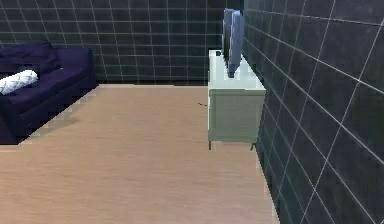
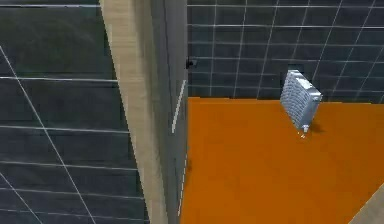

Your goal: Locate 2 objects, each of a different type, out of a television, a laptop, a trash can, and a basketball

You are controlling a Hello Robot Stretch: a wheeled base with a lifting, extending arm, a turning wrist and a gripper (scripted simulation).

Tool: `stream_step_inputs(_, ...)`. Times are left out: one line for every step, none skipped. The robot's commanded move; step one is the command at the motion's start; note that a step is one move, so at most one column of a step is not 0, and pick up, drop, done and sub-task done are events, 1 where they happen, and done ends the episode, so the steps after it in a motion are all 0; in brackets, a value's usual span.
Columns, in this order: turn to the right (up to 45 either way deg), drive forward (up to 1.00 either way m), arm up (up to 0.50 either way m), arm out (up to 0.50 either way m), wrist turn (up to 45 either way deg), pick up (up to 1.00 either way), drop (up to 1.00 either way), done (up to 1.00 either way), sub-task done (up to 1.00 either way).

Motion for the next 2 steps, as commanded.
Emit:
stream_step_inputs(0.0,1.00,0.00,0.00,0.0,0.00,0.00,0.00,0.00)
stream_step_inputs(18.0,0.00,0.00,0.00,0.0,0.00,0.00,0.00,0.00)
